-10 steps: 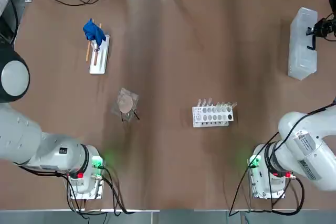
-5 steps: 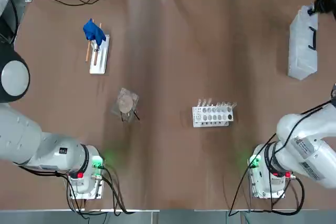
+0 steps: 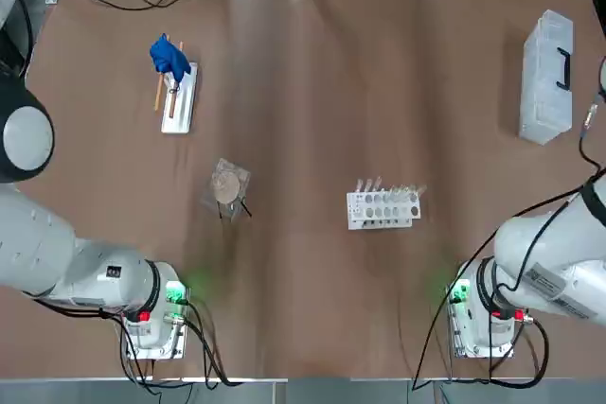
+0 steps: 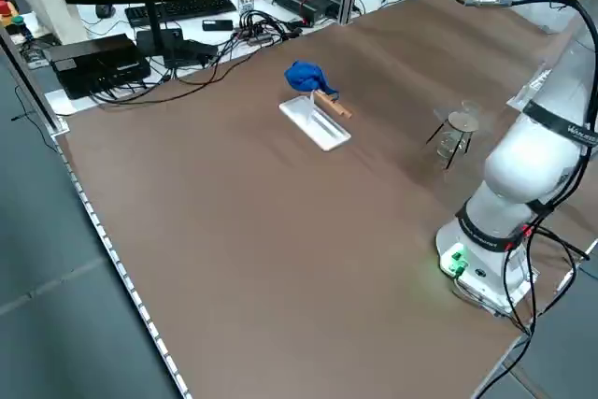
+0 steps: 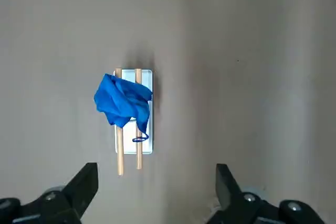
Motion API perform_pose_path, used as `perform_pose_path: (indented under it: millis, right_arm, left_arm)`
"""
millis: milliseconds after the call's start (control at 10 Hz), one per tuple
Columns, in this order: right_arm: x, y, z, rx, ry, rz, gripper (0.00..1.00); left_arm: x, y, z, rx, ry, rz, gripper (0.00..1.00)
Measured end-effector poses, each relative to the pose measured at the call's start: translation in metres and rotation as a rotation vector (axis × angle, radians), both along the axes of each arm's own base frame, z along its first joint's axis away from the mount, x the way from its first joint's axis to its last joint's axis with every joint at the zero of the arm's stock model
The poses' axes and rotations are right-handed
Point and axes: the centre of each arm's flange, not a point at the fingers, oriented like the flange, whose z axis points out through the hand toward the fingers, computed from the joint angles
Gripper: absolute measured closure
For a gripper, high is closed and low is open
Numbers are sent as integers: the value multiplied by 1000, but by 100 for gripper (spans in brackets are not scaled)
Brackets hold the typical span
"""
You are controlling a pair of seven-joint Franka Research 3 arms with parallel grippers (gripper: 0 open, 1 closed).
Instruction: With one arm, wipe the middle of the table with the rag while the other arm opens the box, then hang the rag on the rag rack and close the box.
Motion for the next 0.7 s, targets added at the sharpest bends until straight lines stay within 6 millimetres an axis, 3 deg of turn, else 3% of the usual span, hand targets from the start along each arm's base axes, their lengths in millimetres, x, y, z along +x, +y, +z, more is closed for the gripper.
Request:
perform_pose_path:
  millis: [200, 700]
  right_arm:
    - [-3, 46, 14, -51, -8, 61, 0]
    - [-21, 78, 18, -174, -33, -31, 0]
  left_arm:
    - [0, 1, 1, 0, -1, 1, 1]
    - [1, 3, 4, 5, -10, 4, 1]
